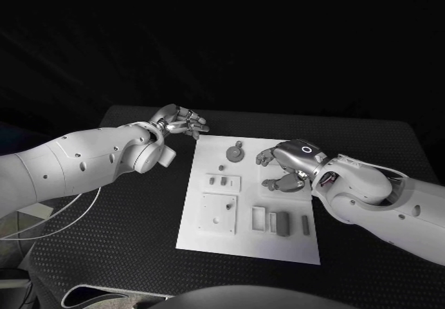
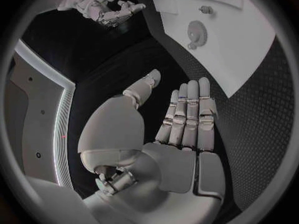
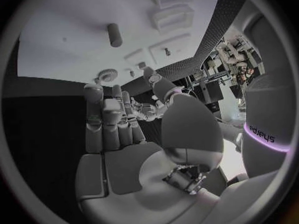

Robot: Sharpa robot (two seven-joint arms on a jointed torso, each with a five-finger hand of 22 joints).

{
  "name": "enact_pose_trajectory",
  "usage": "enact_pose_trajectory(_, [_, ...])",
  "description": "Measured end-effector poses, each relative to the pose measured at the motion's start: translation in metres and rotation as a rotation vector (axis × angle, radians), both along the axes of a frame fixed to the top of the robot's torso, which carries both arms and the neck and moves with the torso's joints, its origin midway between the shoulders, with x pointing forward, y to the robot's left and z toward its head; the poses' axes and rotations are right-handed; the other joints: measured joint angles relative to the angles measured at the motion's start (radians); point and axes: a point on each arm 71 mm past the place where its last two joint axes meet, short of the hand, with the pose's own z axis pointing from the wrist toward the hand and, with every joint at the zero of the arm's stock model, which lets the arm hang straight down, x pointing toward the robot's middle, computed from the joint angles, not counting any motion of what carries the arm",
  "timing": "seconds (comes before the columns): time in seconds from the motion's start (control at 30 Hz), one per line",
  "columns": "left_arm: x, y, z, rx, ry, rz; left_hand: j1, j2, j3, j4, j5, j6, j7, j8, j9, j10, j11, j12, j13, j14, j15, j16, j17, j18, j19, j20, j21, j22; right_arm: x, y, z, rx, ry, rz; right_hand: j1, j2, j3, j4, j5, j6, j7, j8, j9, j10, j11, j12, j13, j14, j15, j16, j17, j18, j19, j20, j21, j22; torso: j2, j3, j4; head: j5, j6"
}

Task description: Assemble the parts on the task board

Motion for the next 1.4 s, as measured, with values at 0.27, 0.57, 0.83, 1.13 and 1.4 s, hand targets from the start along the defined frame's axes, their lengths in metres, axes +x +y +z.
enact_pose_trajectory(0.27, [0.0,0.001,0.0,0.0,-0.001,0.001,0.0,0.0,0.0,0.0,0.0,0.0,0.0,0.0,0.0,0.0,0.0,0.0,0.0,0.0,0.0,0.0,0.001,0.0,0.0,0.0,-0.004,0.0,0.001,-0.012,-0.008,-0.096,0.054,-0.031,-0.005,-0.023,0.012,0.041,0.0,-0.048,-0.026,-0.011,-0.001,-0.104,0.026,-0.006,-0.039,-0.011,0.025,0.0,-0.005,0.0,-0.002,0.005,-0.017,-0.004,0.0,-0.0001,0.0026,-0.001,-0.002])
enact_pose_trajectory(0.57, [0.001,0.001,0.0,0.001,-0.001,0.003,0.0,0.0,0.0,0.0,0.0,0.0,0.0,0.0,0.0,0.0,0.0,0.0,0.0,0.0,0.0,0.0,0.002,0.0,0.0,0.0,-0.004,-0.001,0.007,-0.015,-0.019,-0.17,0.077,-0.056,0.021,-0.01,0.032,0.053,0.0,-0.049,-0.032,0.002,0.012,-0.126,0.019,0.003,-0.052,-0.014,0.028,0.0,-0.007,0.0,-0.015,0.01,-0.03,-0.006,0.001,-0.0014,0.0028,-0.01,-0.001])
enact_pose_trajectory(0.83, [0.001,0.0,0.0,0.001,-0.001,0.0,0.0,0.0,-0.003,-0.003,-0.004,0.0,0.0,0.0,0.0,0.0,0.0,0.0,0.0,0.0,0.0,0.0,0.004,0.0,0.0,0.0,-0.004,-0.001,0.011,-0.016,-0.026,-0.207,0.068,-0.063,0.067,0.075,0.009,-0.014,0.0,0.02,-0.006,0.045,0.028,-0.046,0.004,0.038,-0.045,0.002,0.016,0.009,-0.009,0.0,-0.012,0.008,-0.03,0.006,0.001,-0.0019,0.0039,-0.014,0.0])
enact_pose_trajectory(1.13, [0.001,0.0,0.0,0.001,0.0,0.0,0.0,0.0,-0.003,-0.003,-0.004,0.0,0.0,0.0,0.0,0.0,0.0,0.0,0.0,0.003,0.003,-0.004,0.007,0.0,0.004,0.004,-0.004,-0.001,0.01,-0.014,-0.028,-0.22,0.067,-0.055,0.067,0.137,-0.006,-0.034,0.0,0.085,-0.001,0.07,0.031,0.053,-0.025,0.075,-0.029,0.003,-0.014,0.013,-0.009,0.0,-0.012,0.008,-0.025,0.007,0.001,-0.0025,0.004,-0.014,-0.004])
enact_pose_trajectory(1.4, [0.001,0.0,0.0,0.001,0.001,-0.001,0.0,0.0,-0.005,-0.001,-0.004,0.0,0.0,0.0,0.0,0.0,0.0,0.0,0.0,0.004,0.004,-0.004,0.007,0.0,0.004,0.004,-0.004,-0.001,0.009,-0.012,-0.028,-0.223,0.069,-0.048,0.065,0.139,-0.008,-0.037,0.0,0.089,-0.005,0.075,0.027,0.068,-0.034,0.079,-0.028,0.001,-0.019,0.013,-0.01,0.001,-0.013,0.008,-0.025,0.006,0.0,-0.0027,0.0036,-0.013,-0.007])
